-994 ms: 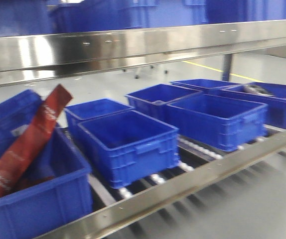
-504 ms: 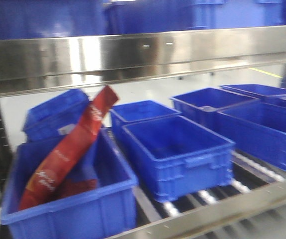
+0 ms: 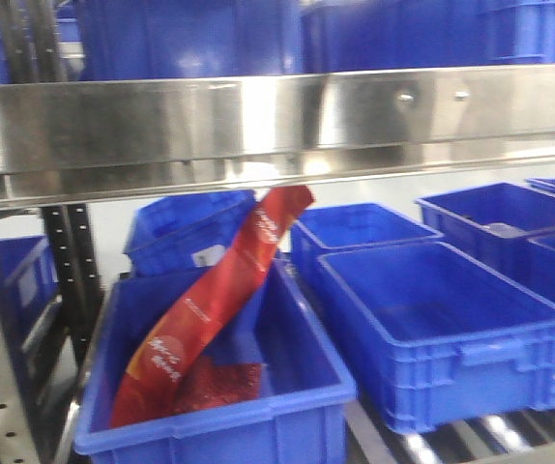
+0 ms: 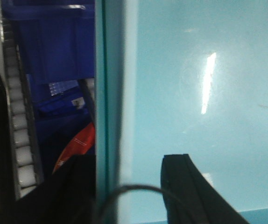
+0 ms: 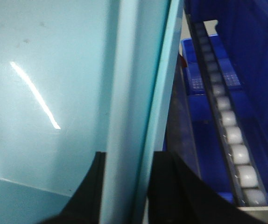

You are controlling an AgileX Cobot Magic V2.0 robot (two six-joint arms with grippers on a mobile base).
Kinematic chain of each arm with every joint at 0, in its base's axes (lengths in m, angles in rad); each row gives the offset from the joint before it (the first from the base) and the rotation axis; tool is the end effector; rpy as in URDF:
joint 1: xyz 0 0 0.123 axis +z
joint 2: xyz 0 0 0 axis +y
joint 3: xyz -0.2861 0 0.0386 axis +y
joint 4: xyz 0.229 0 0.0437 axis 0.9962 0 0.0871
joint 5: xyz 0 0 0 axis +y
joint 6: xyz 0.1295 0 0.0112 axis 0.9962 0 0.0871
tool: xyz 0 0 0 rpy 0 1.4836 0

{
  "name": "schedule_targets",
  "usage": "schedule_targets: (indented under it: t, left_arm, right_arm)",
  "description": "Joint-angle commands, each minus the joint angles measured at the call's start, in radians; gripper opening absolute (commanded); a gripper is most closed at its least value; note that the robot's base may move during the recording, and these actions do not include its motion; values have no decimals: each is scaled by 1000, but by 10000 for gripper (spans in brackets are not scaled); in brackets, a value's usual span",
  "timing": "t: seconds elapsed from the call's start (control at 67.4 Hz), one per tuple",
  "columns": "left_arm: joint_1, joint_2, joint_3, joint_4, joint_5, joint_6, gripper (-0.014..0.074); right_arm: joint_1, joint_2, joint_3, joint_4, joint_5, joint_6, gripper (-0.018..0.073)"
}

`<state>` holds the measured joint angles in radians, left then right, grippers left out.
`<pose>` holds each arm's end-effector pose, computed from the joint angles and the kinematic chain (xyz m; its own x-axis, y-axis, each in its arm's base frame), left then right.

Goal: Move two blue bins to right shelf middle
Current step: 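Turn the base toward the shelf of blue bins, holding the bin, then push the light-blue bin with both grippers onto the upper shelf level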

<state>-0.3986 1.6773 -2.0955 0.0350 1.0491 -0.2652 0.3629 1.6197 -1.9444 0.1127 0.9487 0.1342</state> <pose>0.3439 -0.1405 0.4690 -0.5513 -0.0338 -0.8336 0.2360 0.9520 -0.1947 0.3389 0.1414 0.4554 -0.5510 0.0024 -0.8345 -0.3240 0.9209 0.2167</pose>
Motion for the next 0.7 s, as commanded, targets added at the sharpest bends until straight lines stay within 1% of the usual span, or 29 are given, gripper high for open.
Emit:
schedule_targets:
  t: [0.0, 0.682]
  left_arm:
    - [-3, -16, -14, -19, -72, 32, -111]
    - [-3, -16, -14, -19, -72, 32, -111]
  right_arm:
    - [-2, -23, -19, 26, -97, -9, -154]
    - [-2, -23, -19, 26, -97, -9, -154]
